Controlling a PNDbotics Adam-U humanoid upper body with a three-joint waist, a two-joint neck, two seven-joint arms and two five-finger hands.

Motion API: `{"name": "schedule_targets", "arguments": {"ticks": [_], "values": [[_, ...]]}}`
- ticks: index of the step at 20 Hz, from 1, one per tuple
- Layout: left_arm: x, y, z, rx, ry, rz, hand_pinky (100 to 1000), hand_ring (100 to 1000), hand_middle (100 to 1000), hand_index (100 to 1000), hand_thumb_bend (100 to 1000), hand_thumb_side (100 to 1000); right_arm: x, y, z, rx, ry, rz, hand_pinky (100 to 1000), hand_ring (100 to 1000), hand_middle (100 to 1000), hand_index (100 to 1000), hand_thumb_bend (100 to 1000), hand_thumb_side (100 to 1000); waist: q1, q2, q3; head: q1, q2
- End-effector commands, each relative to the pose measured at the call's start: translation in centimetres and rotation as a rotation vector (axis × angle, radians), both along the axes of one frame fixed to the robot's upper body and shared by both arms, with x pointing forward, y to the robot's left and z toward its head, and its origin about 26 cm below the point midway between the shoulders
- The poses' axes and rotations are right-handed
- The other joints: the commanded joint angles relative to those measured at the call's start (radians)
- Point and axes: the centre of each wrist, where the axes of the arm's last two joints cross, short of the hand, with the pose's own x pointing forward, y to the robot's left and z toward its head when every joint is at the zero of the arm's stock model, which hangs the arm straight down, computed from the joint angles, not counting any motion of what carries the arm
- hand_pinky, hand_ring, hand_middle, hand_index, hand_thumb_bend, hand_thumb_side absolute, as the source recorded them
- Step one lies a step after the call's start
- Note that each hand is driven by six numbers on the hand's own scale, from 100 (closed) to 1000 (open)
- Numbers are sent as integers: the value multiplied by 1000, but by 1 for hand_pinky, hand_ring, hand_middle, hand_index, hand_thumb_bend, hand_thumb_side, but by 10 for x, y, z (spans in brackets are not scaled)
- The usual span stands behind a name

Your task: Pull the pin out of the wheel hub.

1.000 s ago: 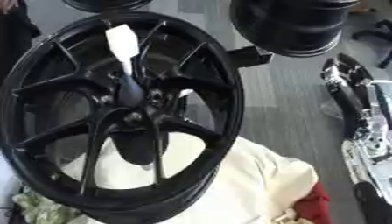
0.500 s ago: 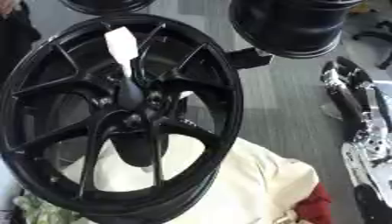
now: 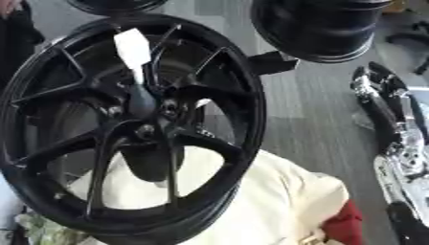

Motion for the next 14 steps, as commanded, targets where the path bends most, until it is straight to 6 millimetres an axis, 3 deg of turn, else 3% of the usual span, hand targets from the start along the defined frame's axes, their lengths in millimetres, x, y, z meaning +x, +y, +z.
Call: {"name": "schedule_targets", "arguments": {"ticks": [1,5,14], "values": [[-3,2,32,116,-70,-8,848,753,695,784,528,585,-1,-4,10,-28,-20,2,876,771,773,881,161,457,8,-20,-4,-5,8],[-5,-1,51,169,-108,-31,848,754,696,785,527,583,-2,-4,11,-32,-22,3,876,771,773,880,161,455,9,-21,-8,-5,14],[-5,-5,67,219,-138,-52,845,755,697,786,533,560,-2,-4,13,-36,-26,3,876,771,773,880,163,453,9,-19,-8,-6,19]]}}
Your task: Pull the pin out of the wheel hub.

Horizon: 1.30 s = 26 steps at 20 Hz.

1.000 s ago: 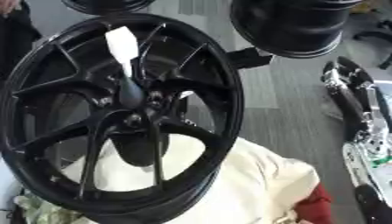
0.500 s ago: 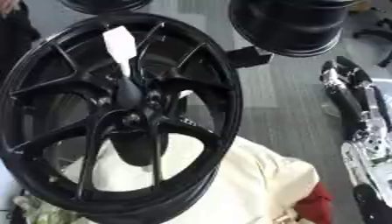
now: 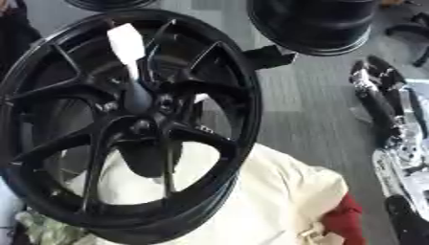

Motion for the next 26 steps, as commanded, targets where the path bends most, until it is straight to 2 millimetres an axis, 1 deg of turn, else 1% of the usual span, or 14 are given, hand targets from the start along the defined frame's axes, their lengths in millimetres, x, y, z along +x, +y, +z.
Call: {"name": "schedule_targets", "arguments": {"ticks": [1,2,4,7,9,12,15,18,22,23,26], "values": [[-3,1,23,78,-49,-6,845,755,697,786,533,560,-1,-5,11,-35,-22,0,876,771,773,880,163,453,4,-19,0,-4,3],[-3,0,29,102,-59,-11,844,757,704,788,539,547,-2,-5,11,-36,-20,0,876,771,773,880,163,453,4,-20,-1,-4,4],[-5,-5,49,193,-85,-34,843,760,710,792,548,529,-2,-5,10,-40,-15,1,876,771,773,880,164,453,6,-25,-2,-5,5],[-10,-13,80,372,-103,-76,843,767,717,799,555,525,-3,-5,9,-45,-5,4,876,770,773,880,165,451,9,-33,-7,-6,6],[-14,-17,99,500,-92,-102,840,768,716,799,565,531,-4,-7,8,-50,1,2,876,769,772,880,165,451,12,-38,-10,-6,8],[-18,-23,122,685,-29,-117,835,769,719,799,580,550,-5,-8,7,-58,12,2,876,769,772,880,166,452,17,-44,-12,-7,13],[-21,-31,136,854,91,-110,835,772,723,804,594,579,-6,-9,6,-67,20,4,876,769,772,879,167,452,24,-47,-11,-6,15],[-25,-40,145,965,176,-137,835,778,731,807,597,590,-6,-10,6,-73,26,5,876,769,772,879,168,453,29,-48,-9,-7,16],[-25,-52,156,1151,192,-284,836,788,738,808,602,596,-7,-11,5,-80,35,6,875,768,772,879,167,453,34,-50,-9,-7,17],[-23,-52,158,1195,196,-326,840,796,746,812,588,620,-7,-11,4,-81,36,6,875,768,771,878,167,454,35,-51,-9,-7,18],[-18,-51,166,1312,236,-422,846,807,763,824,572,635,-7,-12,4,-84,41,4,875,767,770,877,167,454,36,-52,-10,-9,20]]}}
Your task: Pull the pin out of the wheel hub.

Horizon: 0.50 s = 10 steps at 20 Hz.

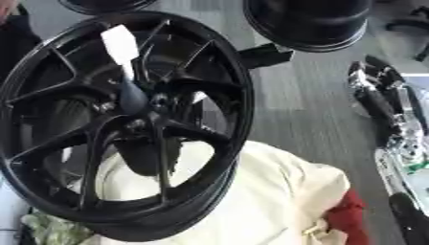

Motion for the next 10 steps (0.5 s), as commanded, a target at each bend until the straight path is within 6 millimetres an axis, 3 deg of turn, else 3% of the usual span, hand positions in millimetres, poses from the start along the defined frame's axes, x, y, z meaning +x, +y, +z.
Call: {"name": "schedule_targets", "arguments": {"ticks": [1,4,10], "values": [[1,3,12,138,52,-47,848,808,774,832,548,669,-1,-6,10,-42,-13,-1,875,767,770,877,167,454,4,-27,0,-4,4],[5,-4,9,249,110,-56,846,810,778,838,532,698,-1,-6,10,-45,-13,1,875,767,770,877,167,453,7,-28,0,-5,5],[13,-16,5,290,121,-57,842,804,768,835,537,702,-1,-6,11,-48,-9,1,875,766,770,877,168,452,6,-29,3,-11,3]]}}
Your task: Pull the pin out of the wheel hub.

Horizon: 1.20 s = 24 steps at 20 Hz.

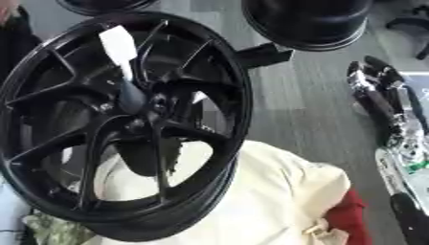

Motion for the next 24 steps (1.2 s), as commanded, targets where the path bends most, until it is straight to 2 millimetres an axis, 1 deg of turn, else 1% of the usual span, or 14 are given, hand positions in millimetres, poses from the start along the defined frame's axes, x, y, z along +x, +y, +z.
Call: {"name": "schedule_targets", "arguments": {"ticks": [1,8,13,17,18,21,22,24], "values": [[1,-6,6,27,-18,6,841,803,768,835,540,700,-1,-5,10,-40,-14,-1,875,766,770,877,168,452,1,-28,0,-4,2],[23,-36,1,64,-19,-19,840,806,769,835,556,693,-1,-4,9,-39,-11,8,875,766,770,877,169,452,-2,-29,-6,2,-2],[41,-51,-5,87,-11,-25,841,809,769,835,564,687,0,-3,9,-35,-9,13,875,766,769,877,170,454,-1,-24,-14,8,-7],[52,-57,-9,103,-9,-28,850,818,771,835,581,669,1,-2,9,-34,-10,16,875,766,769,876,170,454,0,-20,-18,7,-9],[53,-58,-10,105,-12,-29,865,828,776,835,599,634,1,-2,9,-34,-10,16,875,766,769,876,170,456,0,-19,-19,7,-10],[57,-62,-9,116,-35,-46,871,824,778,836,626,572,1,-2,8,-29,-8,19,875,765,768,876,171,457,1,-13,-25,5,-16],[58,-62,-8,119,-41,-51,871,824,778,836,626,572,2,-1,8,-28,-8,19,875,765,768,876,171,457,1,-11,-26,5,-17],[61,-62,-7,119,-52,-54,872,819,773,835,628,543,2,-1,8,-26,-8,21,875,765,768,876,171,458,1,-8,-29,6,-21]]}}
